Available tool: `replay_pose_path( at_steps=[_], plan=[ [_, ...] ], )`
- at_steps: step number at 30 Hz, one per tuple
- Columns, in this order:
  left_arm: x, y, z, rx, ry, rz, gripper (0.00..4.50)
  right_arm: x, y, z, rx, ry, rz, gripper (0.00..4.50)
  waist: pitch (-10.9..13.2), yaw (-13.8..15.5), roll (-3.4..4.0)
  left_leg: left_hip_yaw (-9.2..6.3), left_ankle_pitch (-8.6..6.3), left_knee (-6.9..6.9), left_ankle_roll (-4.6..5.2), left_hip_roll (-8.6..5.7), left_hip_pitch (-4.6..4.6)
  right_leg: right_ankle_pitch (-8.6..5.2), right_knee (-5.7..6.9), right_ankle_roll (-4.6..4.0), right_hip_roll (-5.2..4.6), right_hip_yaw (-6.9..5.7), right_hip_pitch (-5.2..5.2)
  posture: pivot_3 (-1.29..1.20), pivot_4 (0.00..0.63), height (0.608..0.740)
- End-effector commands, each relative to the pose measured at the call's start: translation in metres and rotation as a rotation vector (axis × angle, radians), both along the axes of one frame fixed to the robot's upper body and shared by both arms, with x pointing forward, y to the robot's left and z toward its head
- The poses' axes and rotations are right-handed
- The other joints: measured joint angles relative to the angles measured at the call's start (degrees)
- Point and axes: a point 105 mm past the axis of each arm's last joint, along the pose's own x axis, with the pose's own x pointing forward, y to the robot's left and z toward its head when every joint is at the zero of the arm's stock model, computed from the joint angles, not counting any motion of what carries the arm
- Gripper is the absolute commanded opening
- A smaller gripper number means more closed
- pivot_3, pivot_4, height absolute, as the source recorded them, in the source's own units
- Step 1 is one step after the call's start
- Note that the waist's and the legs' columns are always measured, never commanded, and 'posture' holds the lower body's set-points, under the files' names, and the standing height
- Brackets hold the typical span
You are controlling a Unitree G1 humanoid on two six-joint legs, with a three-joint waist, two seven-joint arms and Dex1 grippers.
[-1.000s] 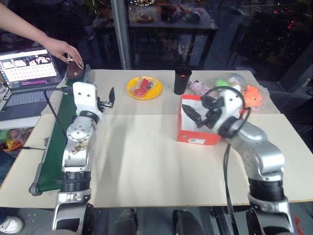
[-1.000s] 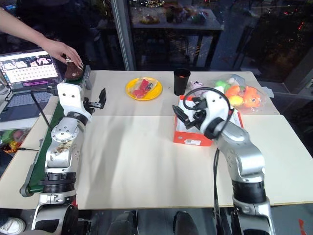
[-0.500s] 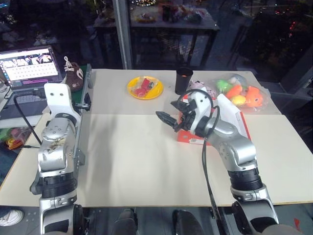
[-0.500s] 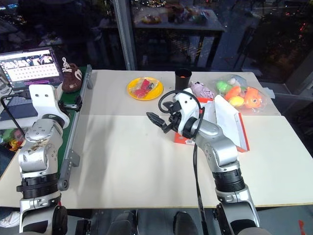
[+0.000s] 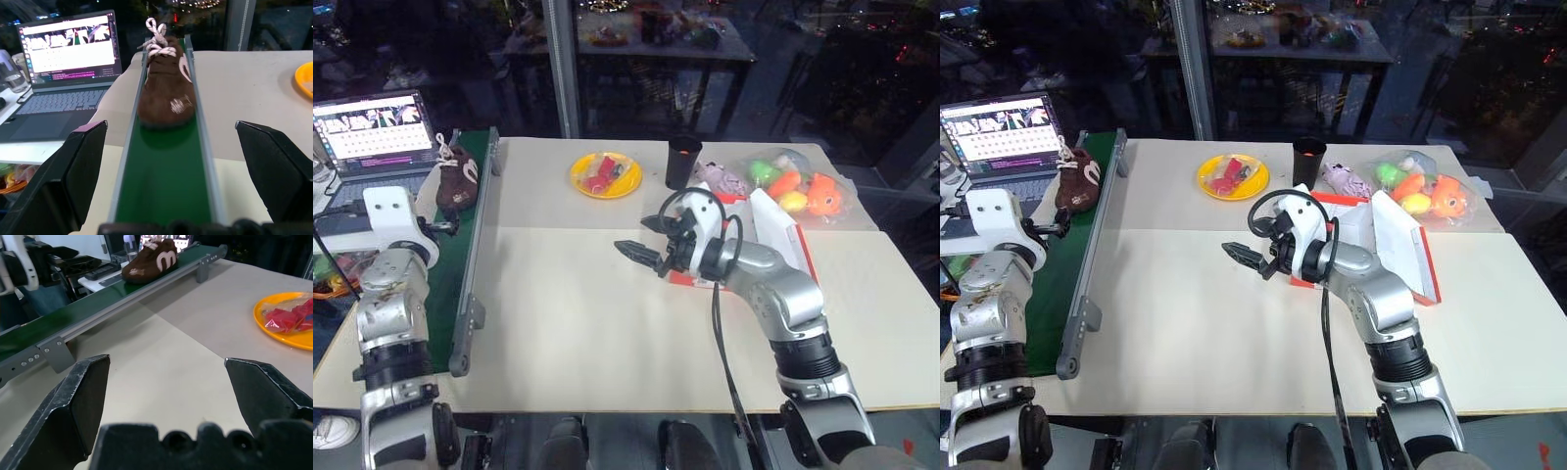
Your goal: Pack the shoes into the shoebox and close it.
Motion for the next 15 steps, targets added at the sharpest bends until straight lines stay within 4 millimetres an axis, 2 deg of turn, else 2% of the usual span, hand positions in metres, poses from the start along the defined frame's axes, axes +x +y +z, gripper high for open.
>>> replay_pose_path(
  at_steps=[1,10,13,15],
  plan=[
    [0.006,0.009,0.019,0.044,-0.060,-0.009,4.50,-0.008,0.001,0.019,0.022,-0.059,0.026,4.42,0.0,0.0,0.00,0.00,0.00,-0.01,0.00,0.00,0.00,0.01,0.00,-0.02,0.00,0.00,0.00,0.00,0.150,0.736],
    [0.018,0.014,0.010,0.010,-0.036,-0.034,4.50,-0.009,-0.005,0.019,0.003,-0.066,0.002,4.42,0.0,0.0,-0.01,0.00,0.00,-0.06,0.00,0.01,-0.02,0.02,0.01,-0.04,0.01,-0.02,-0.03,0.00,0.150,0.736],
    [0.020,0.016,-0.005,-0.043,0.031,-0.033,4.50,-0.008,-0.006,0.021,-0.003,-0.076,-0.004,4.42,0.0,0.0,-0.01,0.00,0.00,-0.06,0.00,0.01,-0.02,0.02,0.01,-0.04,0.00,-0.02,-0.03,0.00,0.150,0.736],
    [0.021,0.015,-0.024,-0.116,0.114,-0.050,3.99,-0.008,-0.006,0.023,-0.008,-0.082,-0.008,4.50,0.0,0.0,-0.02,0.00,0.00,-0.06,0.00,0.01,-0.02,0.01,0.02,-0.03,0.01,-0.02,-0.03,0.00,0.150,0.736]
  ],
)
